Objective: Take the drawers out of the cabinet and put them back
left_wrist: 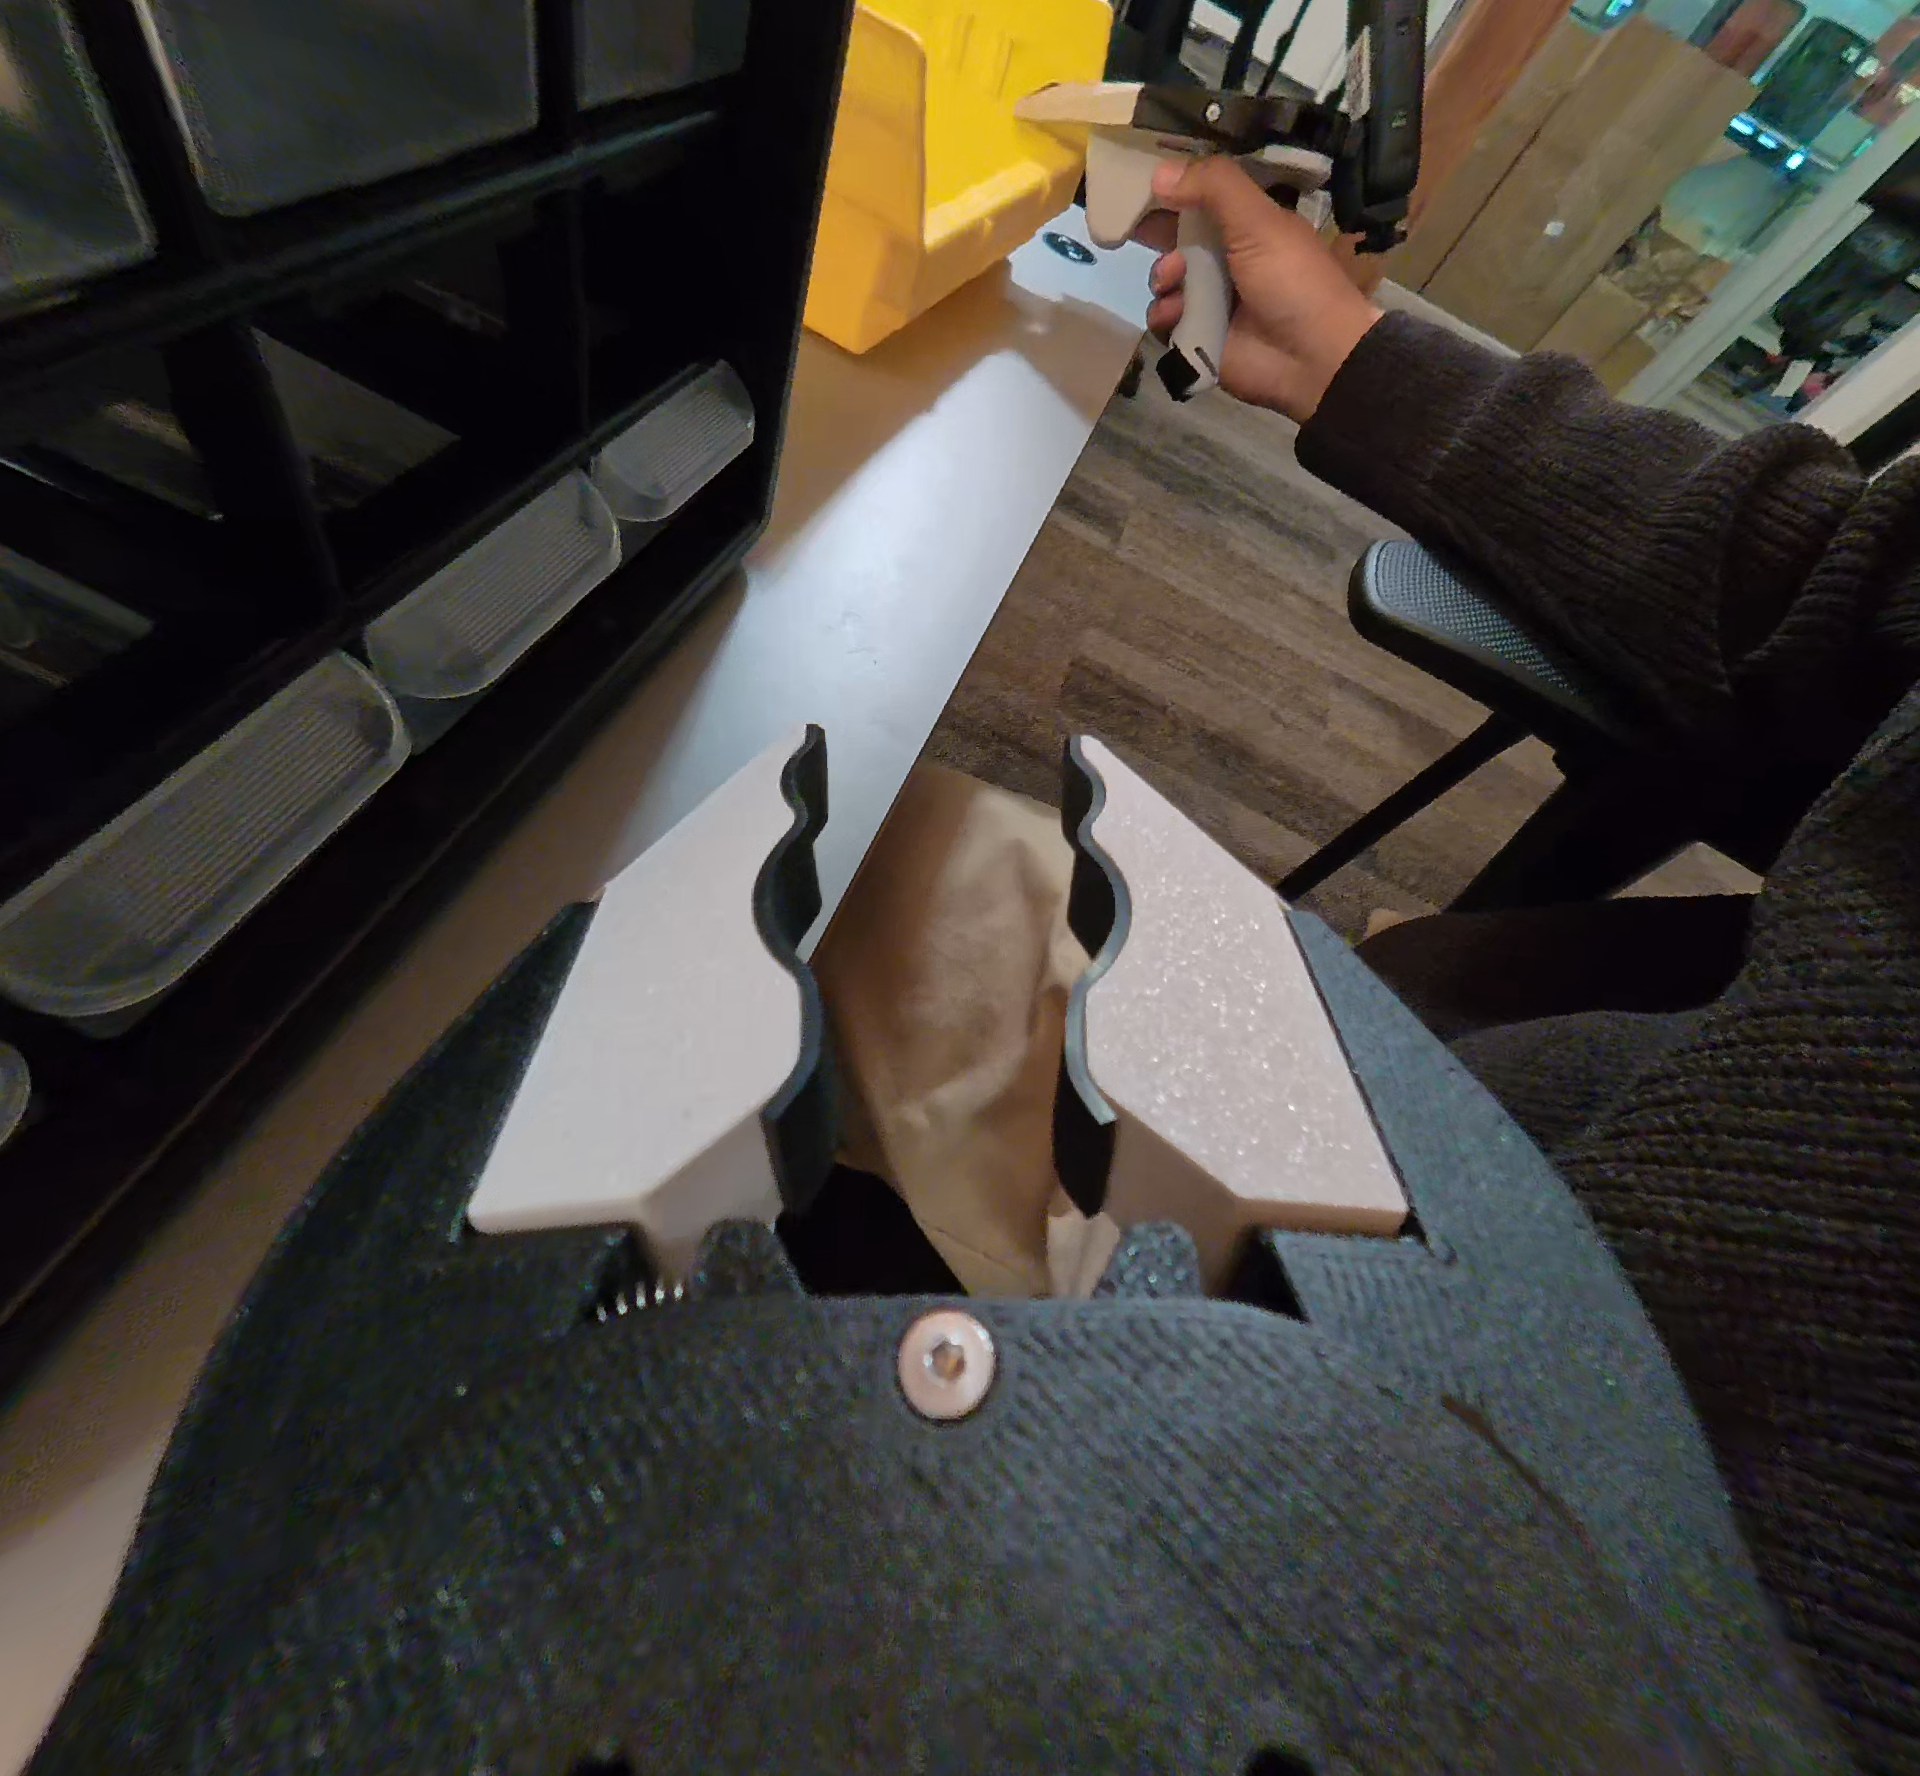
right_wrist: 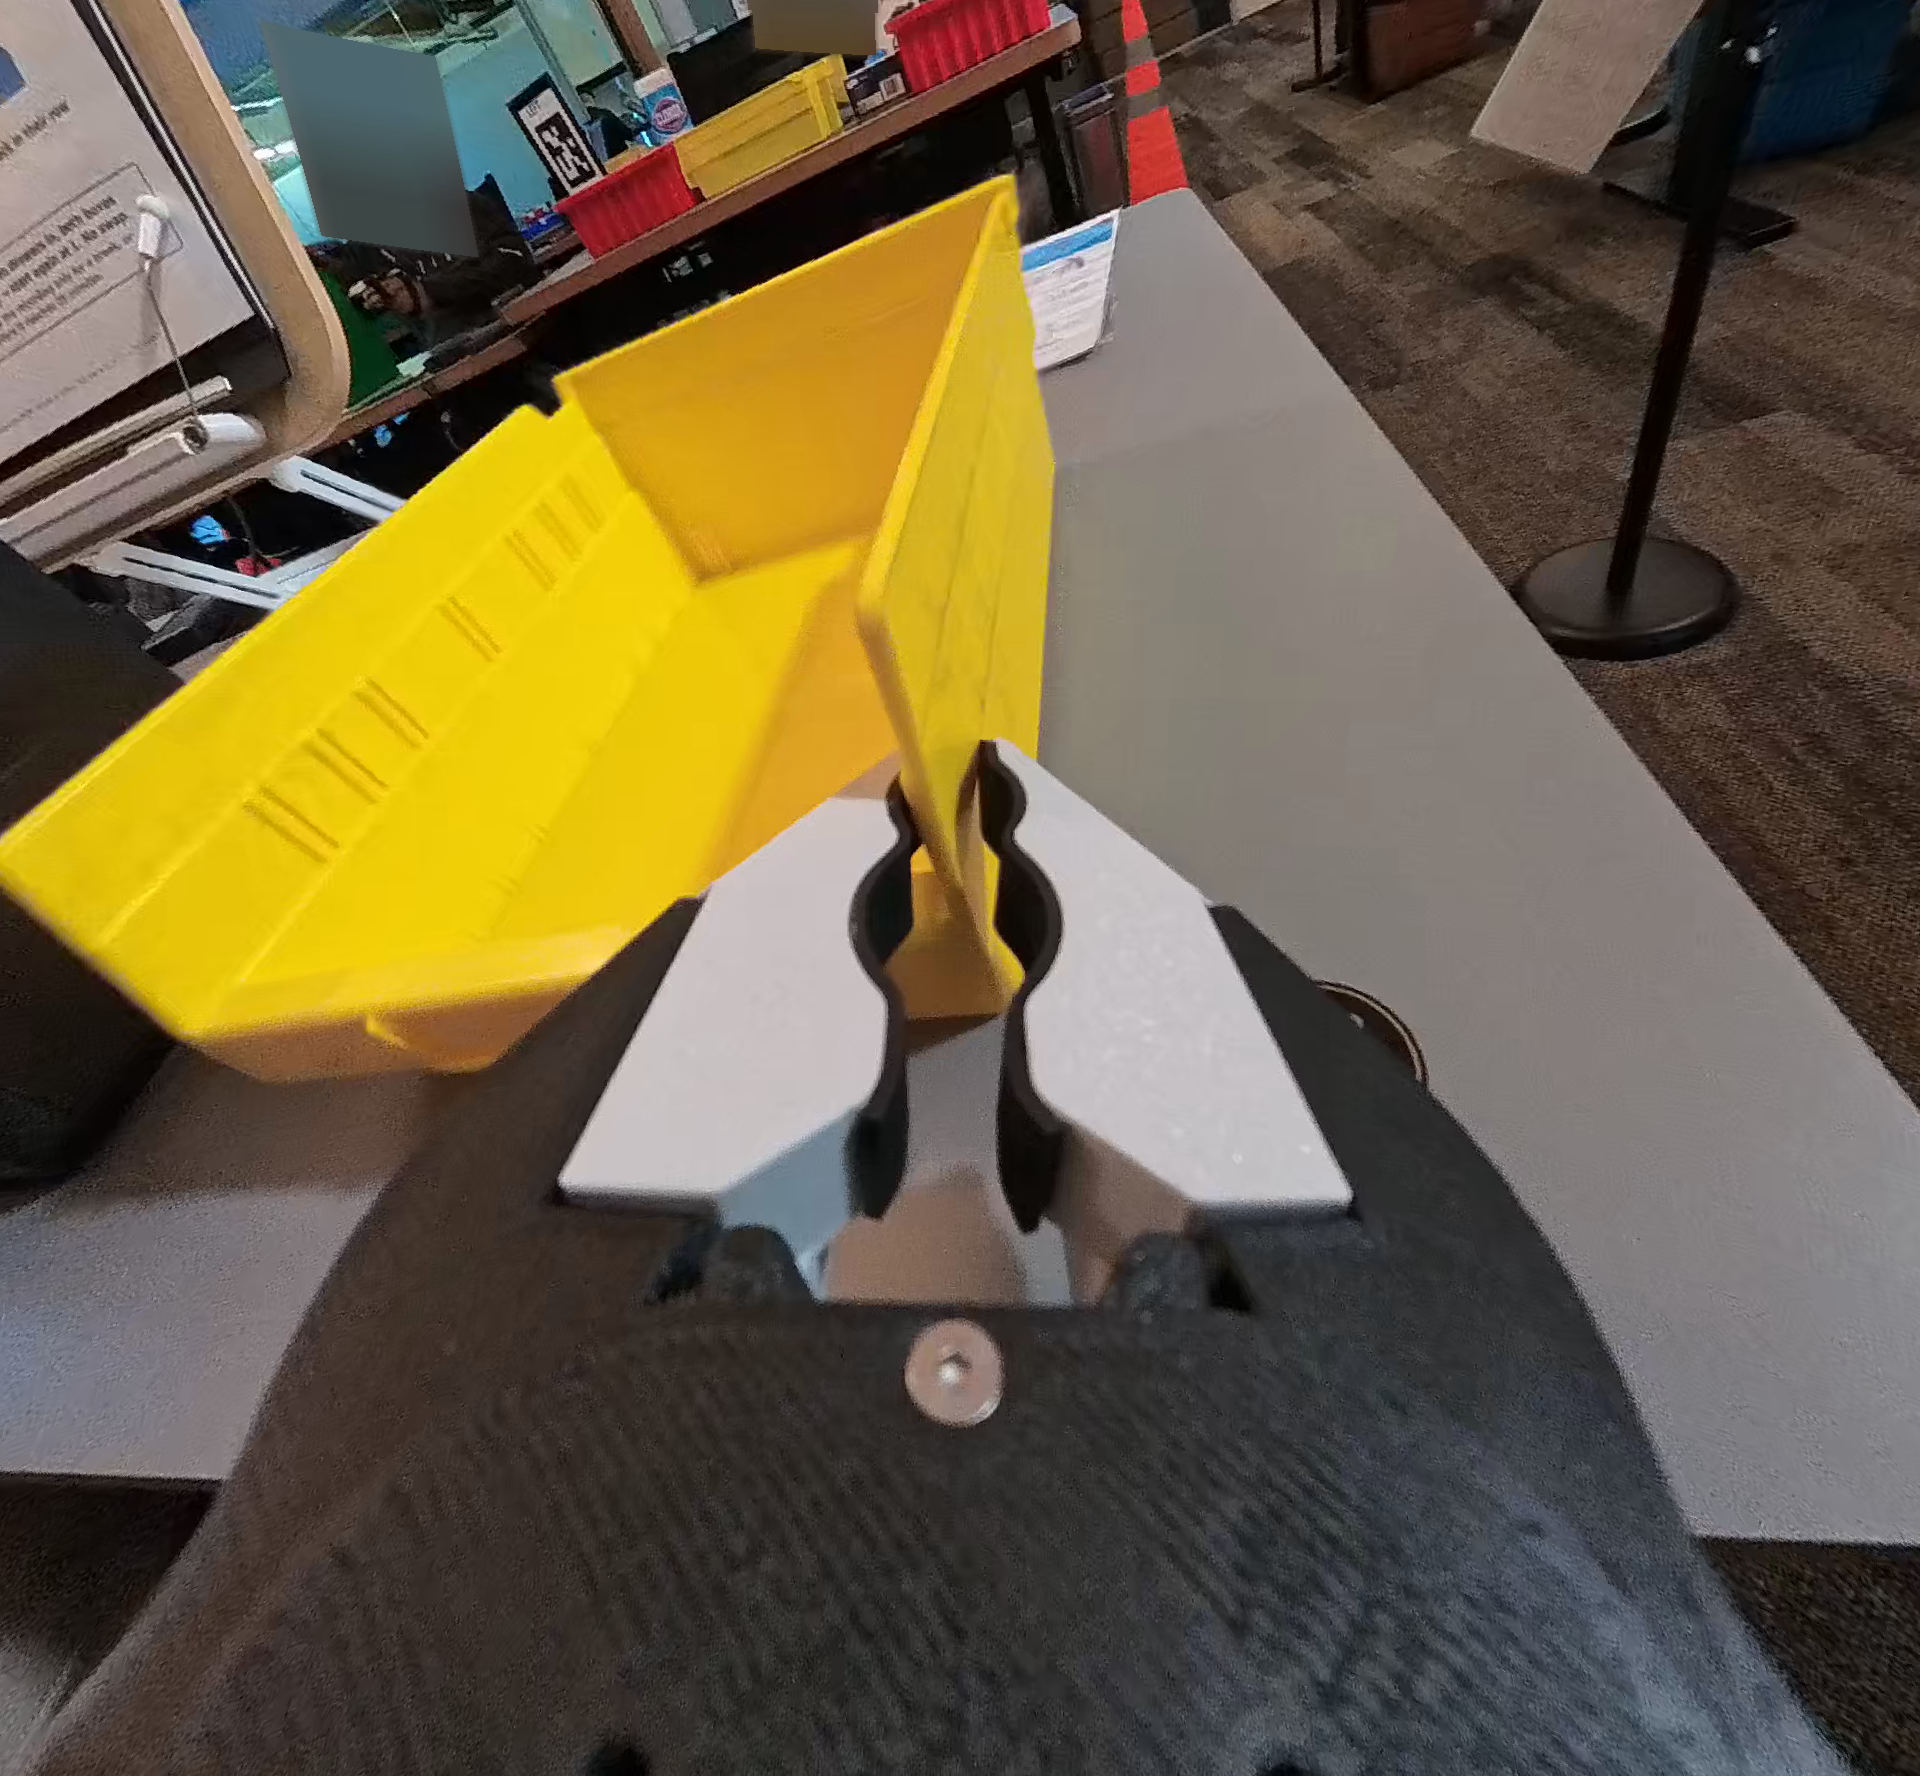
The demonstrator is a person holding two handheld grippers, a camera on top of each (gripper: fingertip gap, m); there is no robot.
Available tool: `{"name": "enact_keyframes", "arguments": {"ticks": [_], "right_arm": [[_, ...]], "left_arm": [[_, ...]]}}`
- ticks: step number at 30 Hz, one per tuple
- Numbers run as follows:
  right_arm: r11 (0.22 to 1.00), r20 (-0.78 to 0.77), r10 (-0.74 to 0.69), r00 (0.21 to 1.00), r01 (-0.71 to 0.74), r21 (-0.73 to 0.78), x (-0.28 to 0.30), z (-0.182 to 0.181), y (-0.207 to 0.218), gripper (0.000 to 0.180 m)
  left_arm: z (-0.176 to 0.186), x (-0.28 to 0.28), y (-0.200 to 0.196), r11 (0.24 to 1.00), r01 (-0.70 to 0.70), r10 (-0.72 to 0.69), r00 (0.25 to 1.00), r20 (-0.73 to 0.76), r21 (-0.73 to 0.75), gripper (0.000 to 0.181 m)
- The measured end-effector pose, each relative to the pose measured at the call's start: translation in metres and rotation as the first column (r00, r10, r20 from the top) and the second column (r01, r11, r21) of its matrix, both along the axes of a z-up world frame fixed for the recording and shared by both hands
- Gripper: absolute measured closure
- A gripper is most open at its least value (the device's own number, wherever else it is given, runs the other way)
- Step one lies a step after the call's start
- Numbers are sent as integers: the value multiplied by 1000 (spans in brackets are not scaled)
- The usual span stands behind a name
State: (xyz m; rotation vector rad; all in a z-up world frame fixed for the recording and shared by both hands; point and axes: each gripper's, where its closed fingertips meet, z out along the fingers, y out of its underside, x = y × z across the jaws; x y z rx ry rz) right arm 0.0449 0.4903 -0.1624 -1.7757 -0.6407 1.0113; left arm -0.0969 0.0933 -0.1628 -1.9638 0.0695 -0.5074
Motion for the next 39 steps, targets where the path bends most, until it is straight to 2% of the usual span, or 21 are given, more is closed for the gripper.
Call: {"name": "enact_keyframes", "arguments": {"ticks": [15, 26, 35, 37, 39], "right_arm": [[999, 18, -30, 999, 30, 32, 4, 0, 4, 176], [991, 22, -131, 991, 130, 36, 21, -1, 17, 176], [990, 13, -136, 991, 135, 43, 21, -2, 17, 175], [989, 26, -144, 989, 143, 26, 22, -3, 17, 173], [983, 103, -184, 977, 183, 25, 29, -1, 18, 163]], "left_arm": [[-1, 0, -1, 1000, 2, -2, 1000, 24, -8, 135], [-1, 0, -1, 1000, -1, 2, 999, 37, -11, 135], [0, 0, 0, 1000, -2, 2, 999, 41, -11, 135], [0, 0, 0, 1000, -2, 3, 999, 40, -10, 135], [1, 0, -1, 1000, 1, -1, 999, 41, -10, 137]]}}
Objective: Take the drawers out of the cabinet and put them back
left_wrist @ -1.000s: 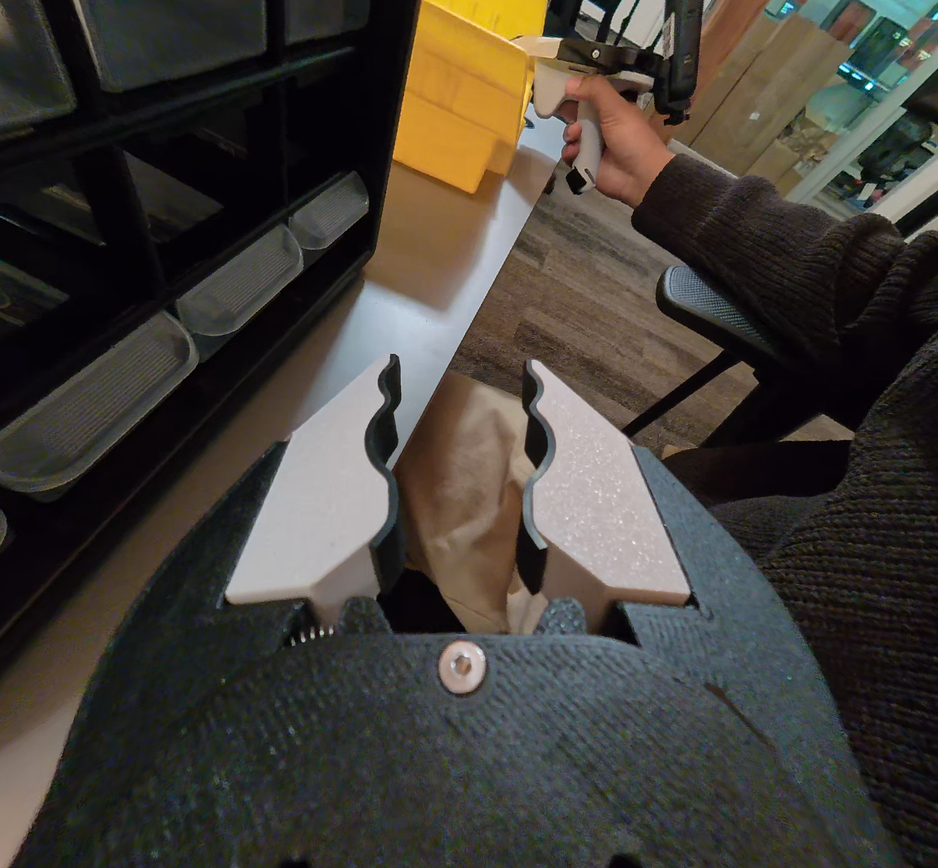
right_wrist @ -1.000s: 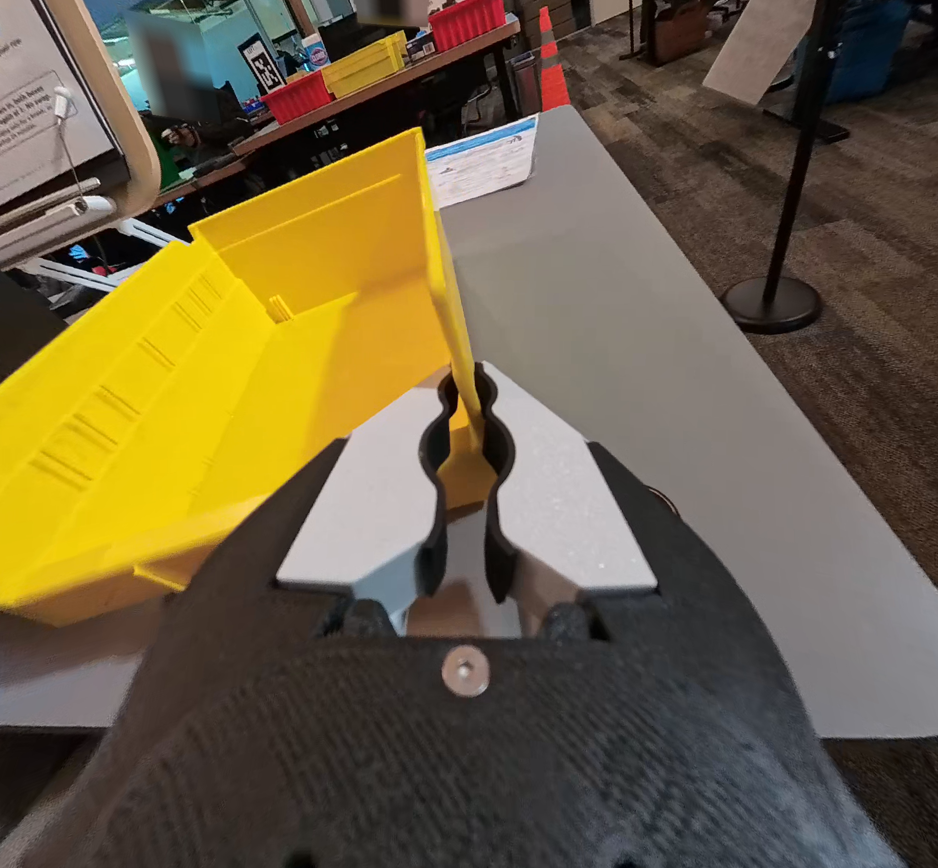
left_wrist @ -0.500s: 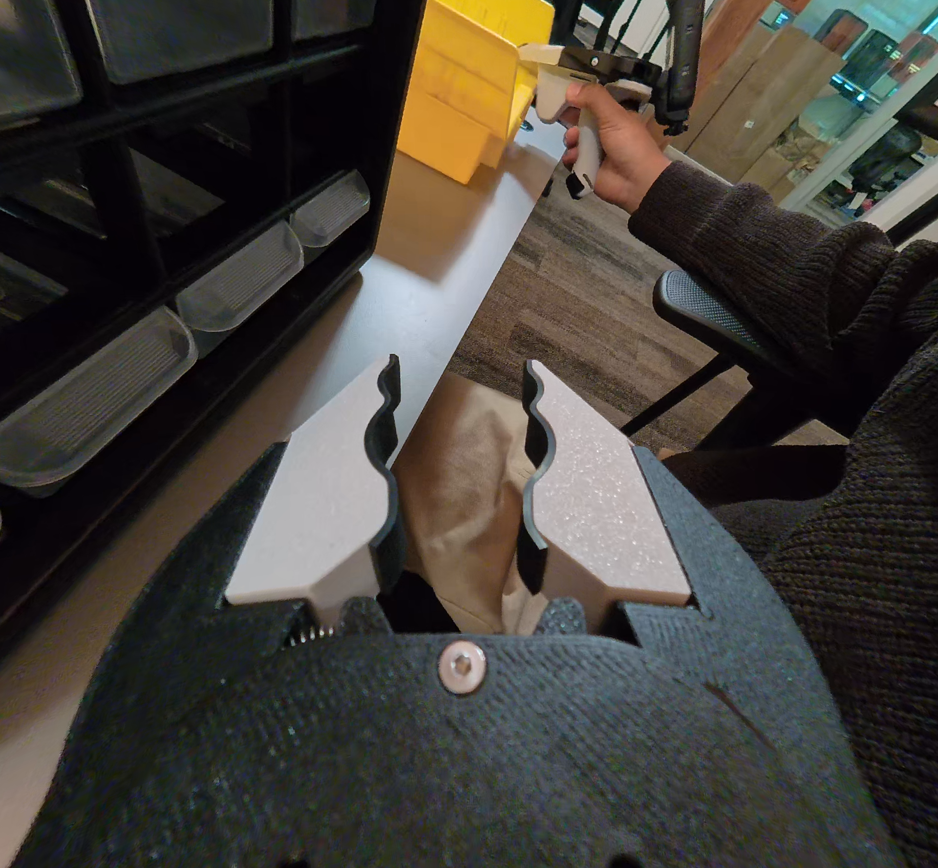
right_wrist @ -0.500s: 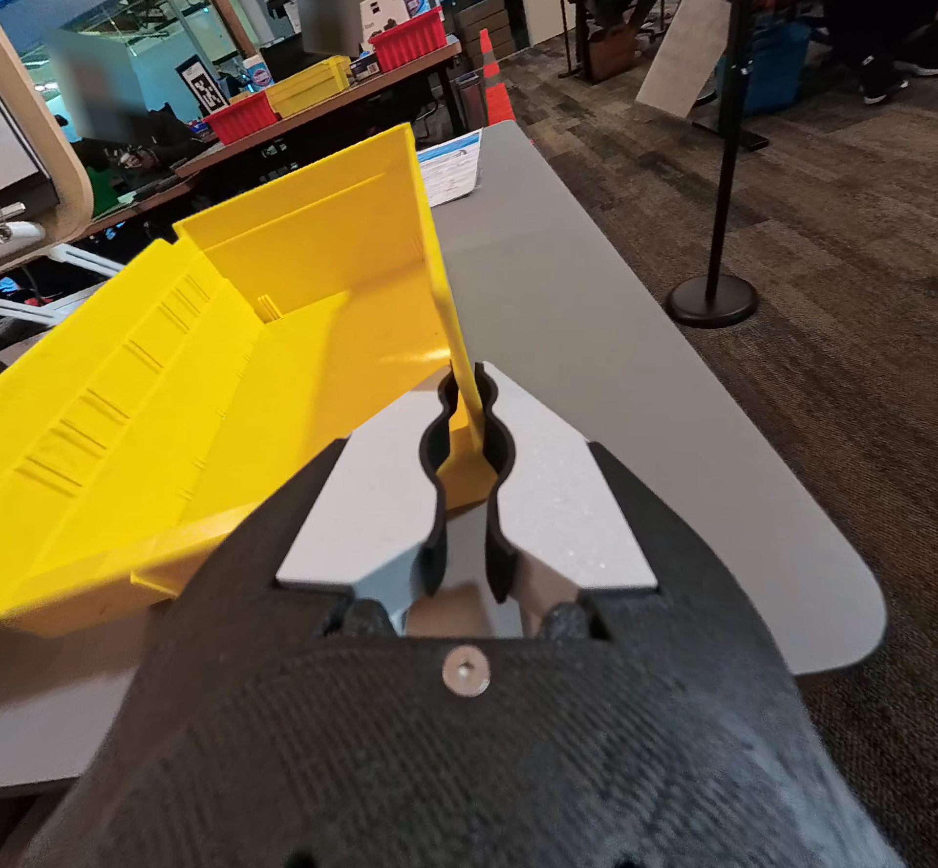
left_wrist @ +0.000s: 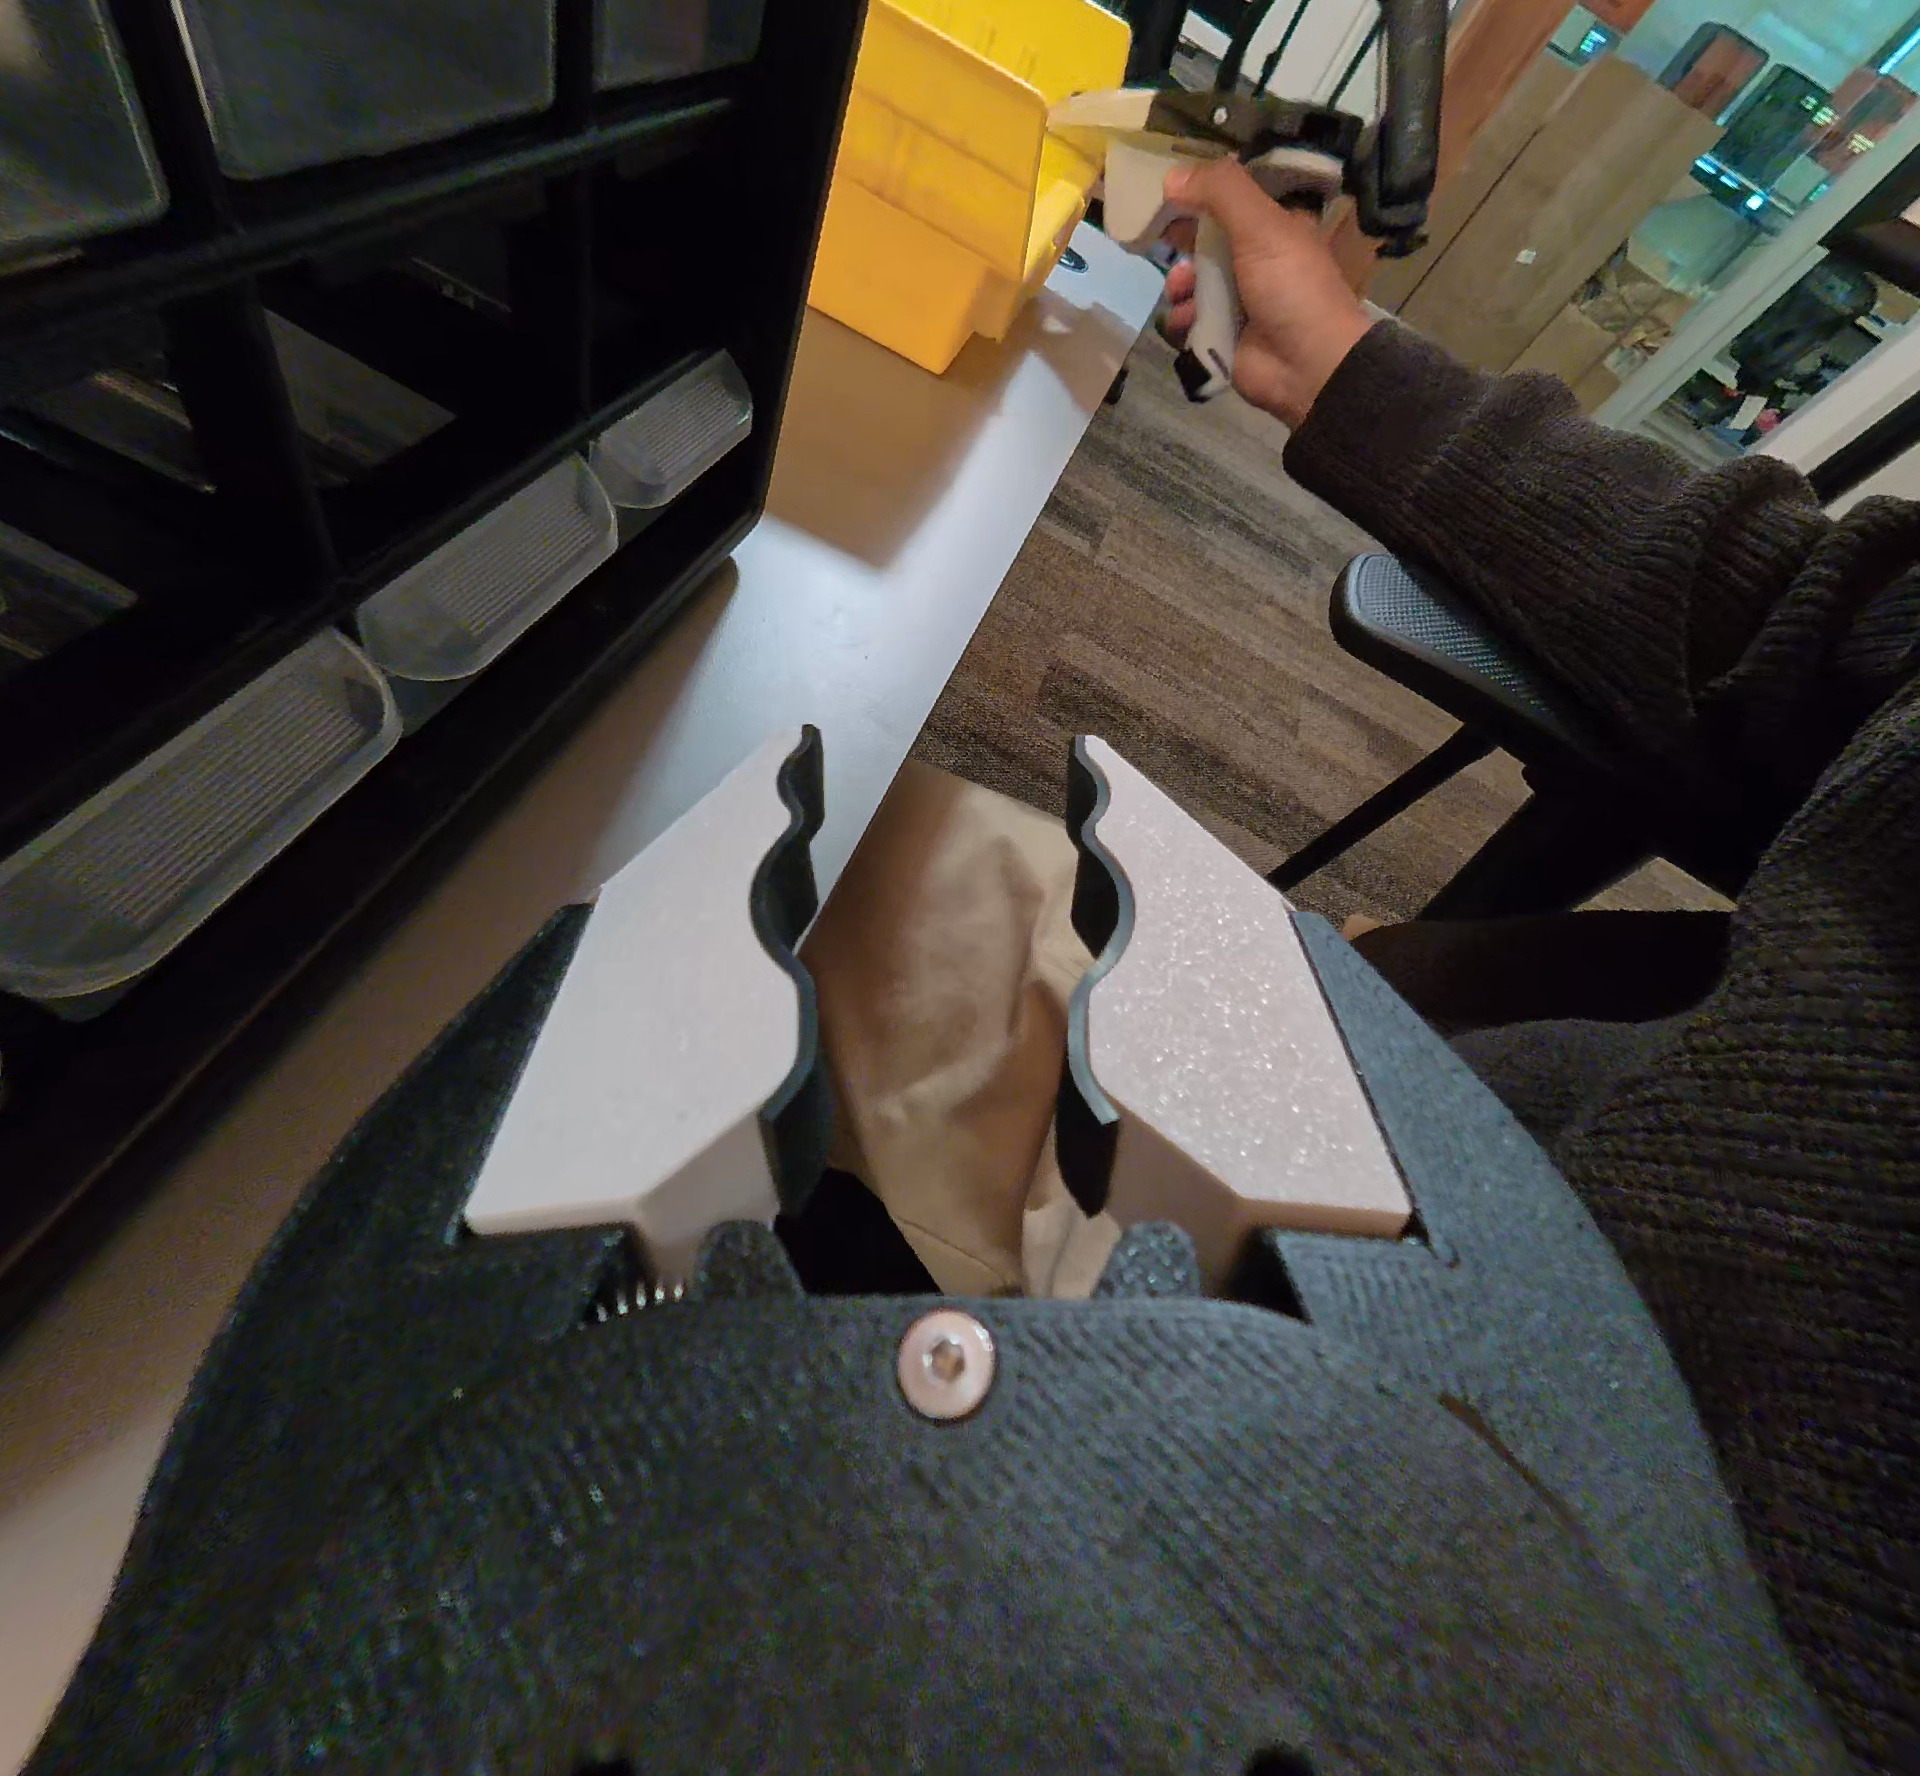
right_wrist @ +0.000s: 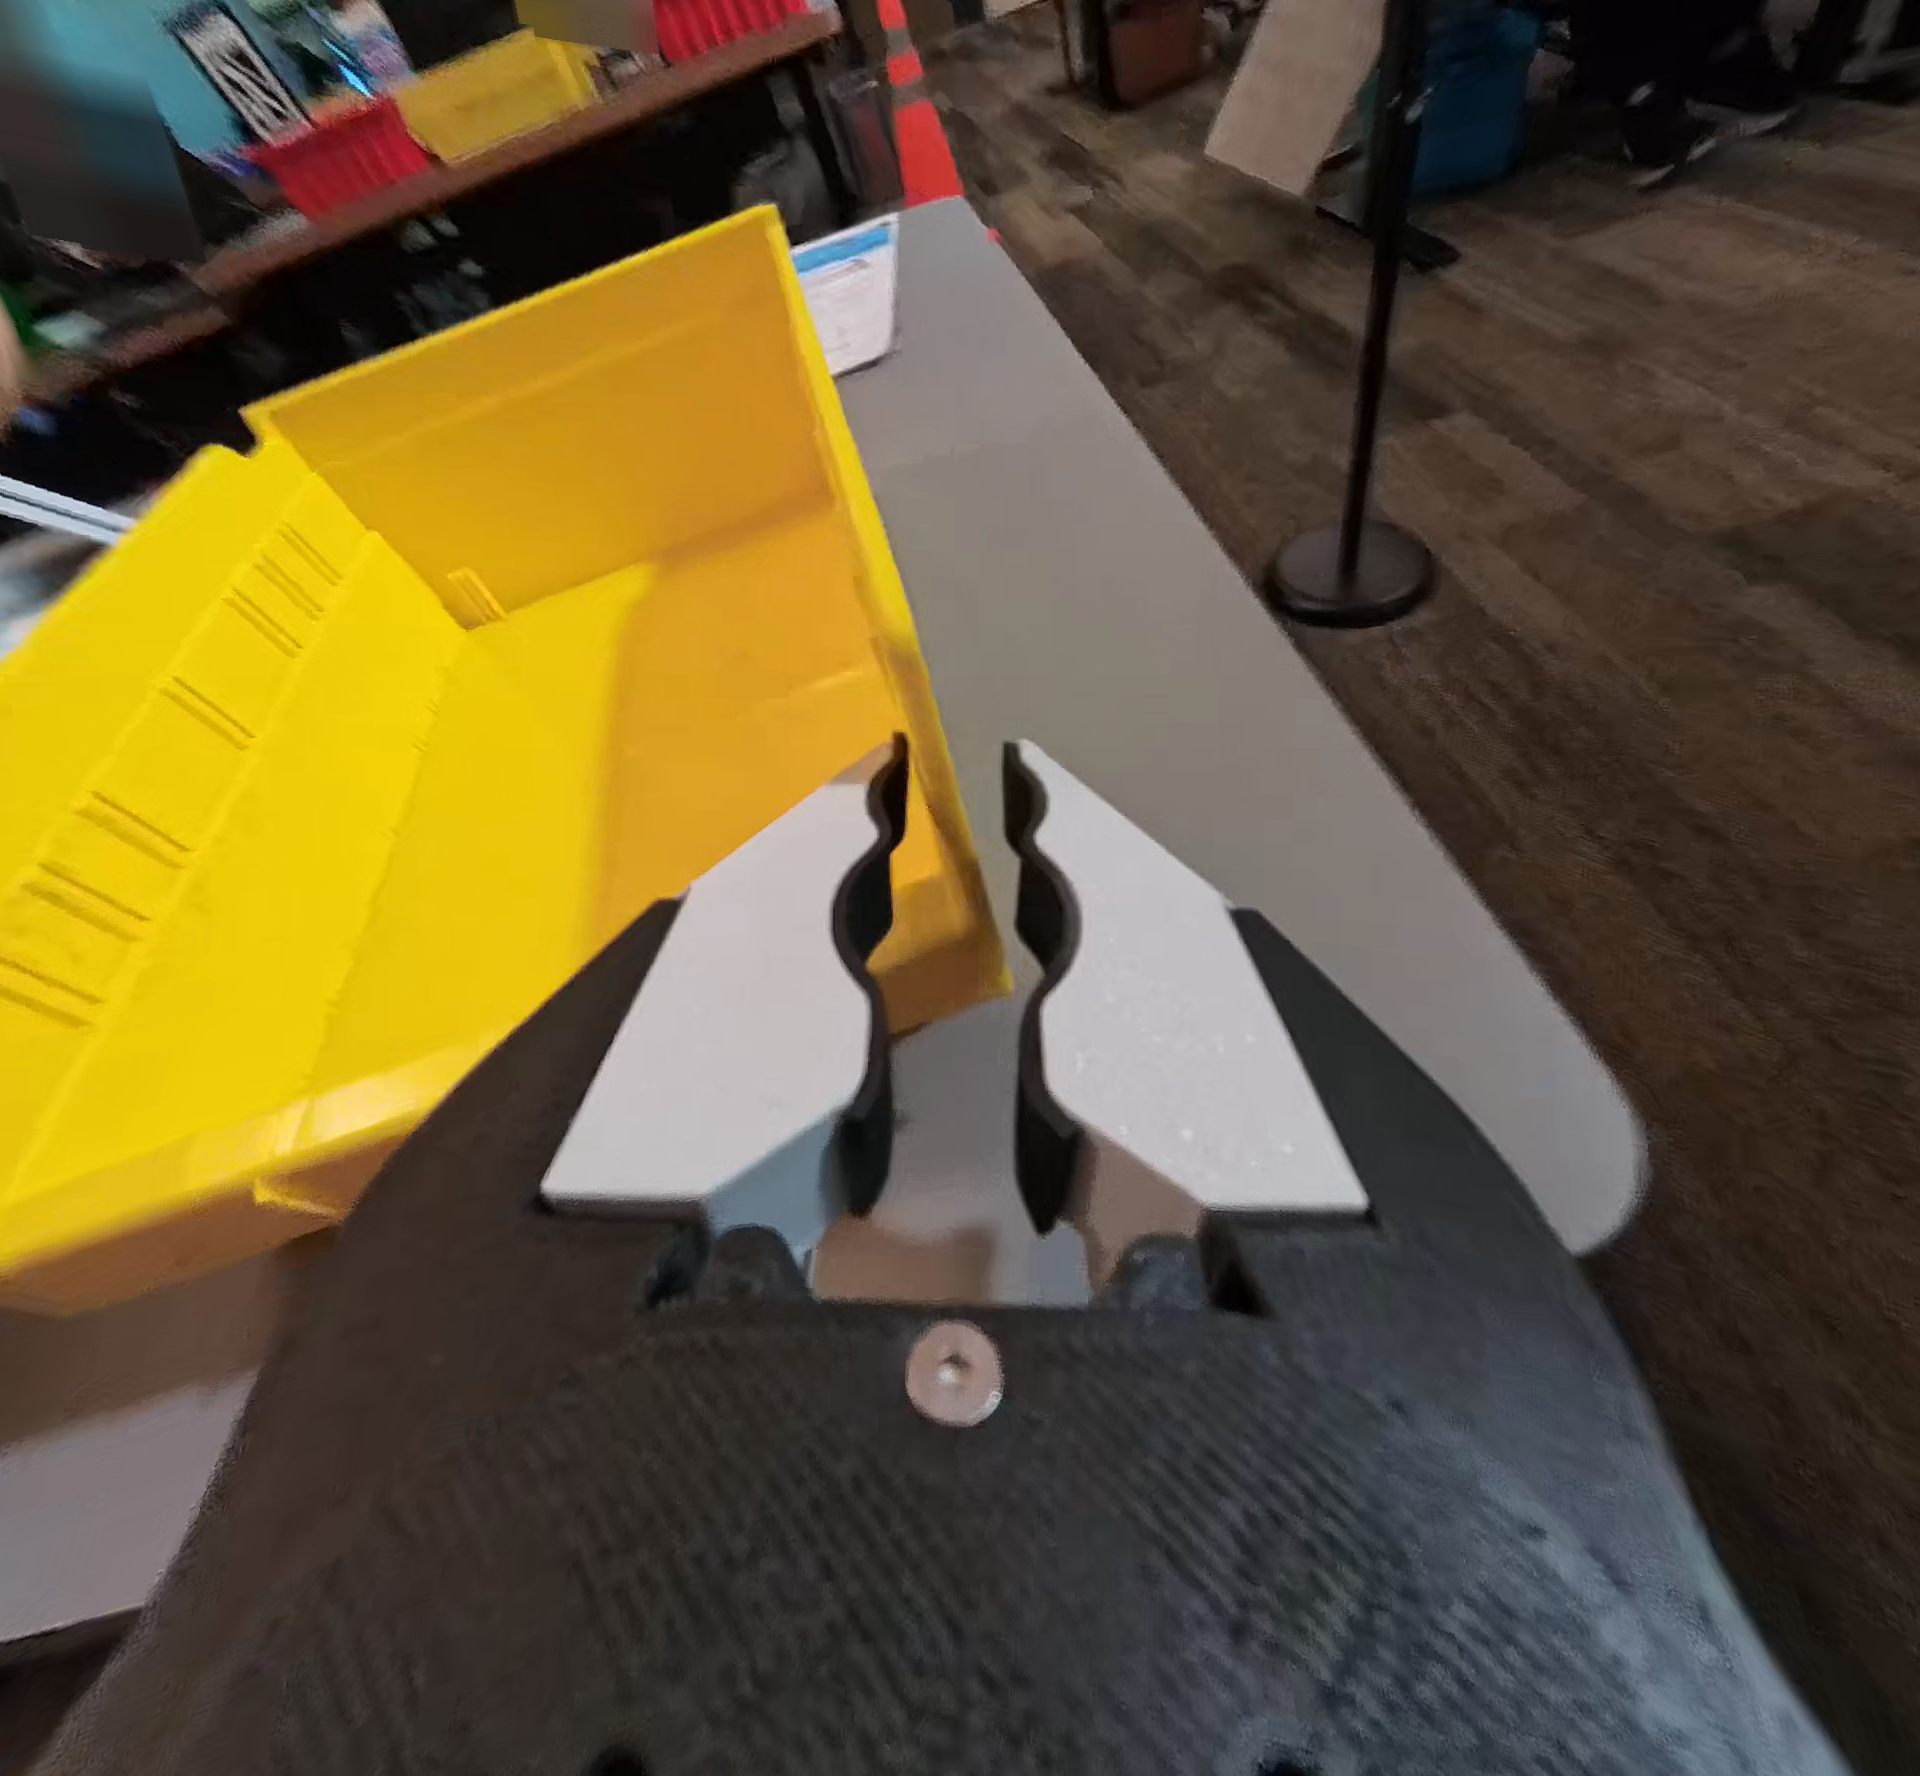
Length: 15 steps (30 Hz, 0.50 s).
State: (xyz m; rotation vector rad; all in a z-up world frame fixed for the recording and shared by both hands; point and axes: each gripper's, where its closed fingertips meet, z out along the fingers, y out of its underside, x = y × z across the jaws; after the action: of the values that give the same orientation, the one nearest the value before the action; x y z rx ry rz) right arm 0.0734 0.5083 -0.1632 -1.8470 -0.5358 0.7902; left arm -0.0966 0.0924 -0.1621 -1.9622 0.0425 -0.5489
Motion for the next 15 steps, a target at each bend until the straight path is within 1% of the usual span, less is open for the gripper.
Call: {"name": "enact_keyframes", "arguments": {"ticks": [1, 3, 5, 6, 8, 10, 12, 13, 14, 15], "right_arm": [[999, 58, -33, 998, 31, 37, 5, 7, 1, 157], [984, 146, -109, 983, 87, 153, 17, 32, -5, 155], [957, 122, -133, 984, 95, 275, 15, 71, -23, 155], [943, 81, -112, 990, 80, 322, 8, 91, -37, 155], [920, 3, 3, 1000, -4, 392, -18, 123, -75, 156], [898, -41, 146, 988, -115, 424, -49, 136, -122, 156], [879, -78, 299, 951, -243, 412, -79, 131, -172, 157], [868, -92, 365, 926, -303, 395, -93, 123, -195, 158], [856, -99, 423, 901, -361, 371, -105, 113, -217, 160], [842, -98, 477, 873, -422, 335, -116, 100, -236, 161]], "left_arm": [[2, 2, -1, 1000, 11, -11, 1000, 5, 0, 141], [9, 4, -4, 1000, 16, -17, 1000, 23, 19, 146], [21, 2, -6, 998, -3, 1, 999, 34, 58, 147], [27, -1, -7, 996, -22, 20, 999, 29, 81, 148], [44, -11, -12, 987, -72, 73, 997, -1, 147, 148], [78, -29, -23, 947, -147, 163, 986, -34, 285, 150], [119, -60, -43, 872, -254, 302, 952, -50, 418, 150], [135, -80, -55, 830, -321, 387, 920, -56, 456, 150], [144, -104, -66, 791, -397, 478, 876, -65, 466, 152], [146, -129, -78, 761, -477, 565, 821, -87, 439, 154]]}}
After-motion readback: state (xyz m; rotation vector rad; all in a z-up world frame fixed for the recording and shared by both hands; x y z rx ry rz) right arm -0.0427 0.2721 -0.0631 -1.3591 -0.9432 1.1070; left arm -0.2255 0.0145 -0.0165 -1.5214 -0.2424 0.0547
